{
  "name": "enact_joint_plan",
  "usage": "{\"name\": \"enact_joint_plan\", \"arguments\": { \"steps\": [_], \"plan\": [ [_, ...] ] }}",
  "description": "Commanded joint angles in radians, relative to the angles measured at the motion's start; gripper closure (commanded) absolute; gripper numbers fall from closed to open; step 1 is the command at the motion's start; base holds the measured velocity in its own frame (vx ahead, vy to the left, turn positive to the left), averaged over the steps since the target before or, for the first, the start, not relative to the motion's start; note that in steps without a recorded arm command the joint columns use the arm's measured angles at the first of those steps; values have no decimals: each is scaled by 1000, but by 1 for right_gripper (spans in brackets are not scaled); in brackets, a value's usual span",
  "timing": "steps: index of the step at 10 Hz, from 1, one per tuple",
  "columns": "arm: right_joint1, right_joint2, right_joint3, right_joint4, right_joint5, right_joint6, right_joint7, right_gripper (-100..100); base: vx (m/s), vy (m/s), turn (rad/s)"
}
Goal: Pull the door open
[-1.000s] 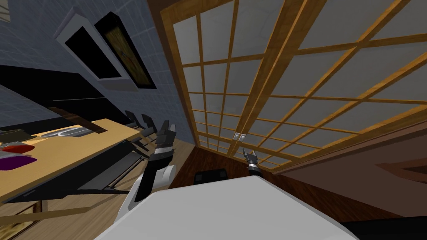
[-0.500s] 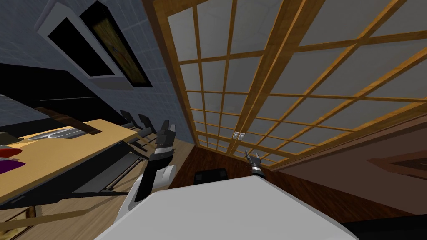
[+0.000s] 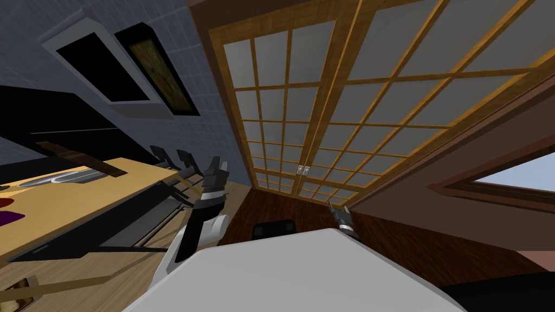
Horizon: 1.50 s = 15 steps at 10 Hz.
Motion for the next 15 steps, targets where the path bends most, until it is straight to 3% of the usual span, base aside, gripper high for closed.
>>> {"name": "enact_joint_plan", "arguments": {
  "steps": [1, 2, 4, 5, 6, 9, 14, 15],
  "plan": [
    [28, -27, -25, 19, -8, 5, 6, -100, -152, -21, -118],
    [33, -30, -29, 21, -9, 6, 7, -100, -128, -2, -99],
    [70, -53, -66, 41, -21, 19, 17, -100, -168, -32, -154],
    [77, -53, -76, 46, -24, 23, 21, -100, -128, -22, -85],
    [68, -32, -86, 56, -28, 31, 31, -100, 32, -42, -23],
    [49, -13, -80, 55, -27, 31, 34, -100, 145, -40, 43],
    [-16, 39, -47, 45, -19, 26, 39, -100, 186, -31, 90],
    [-16, 39, -47, 45, -19, 26, 39, -100, 125, -24, 26]
  ]
}}
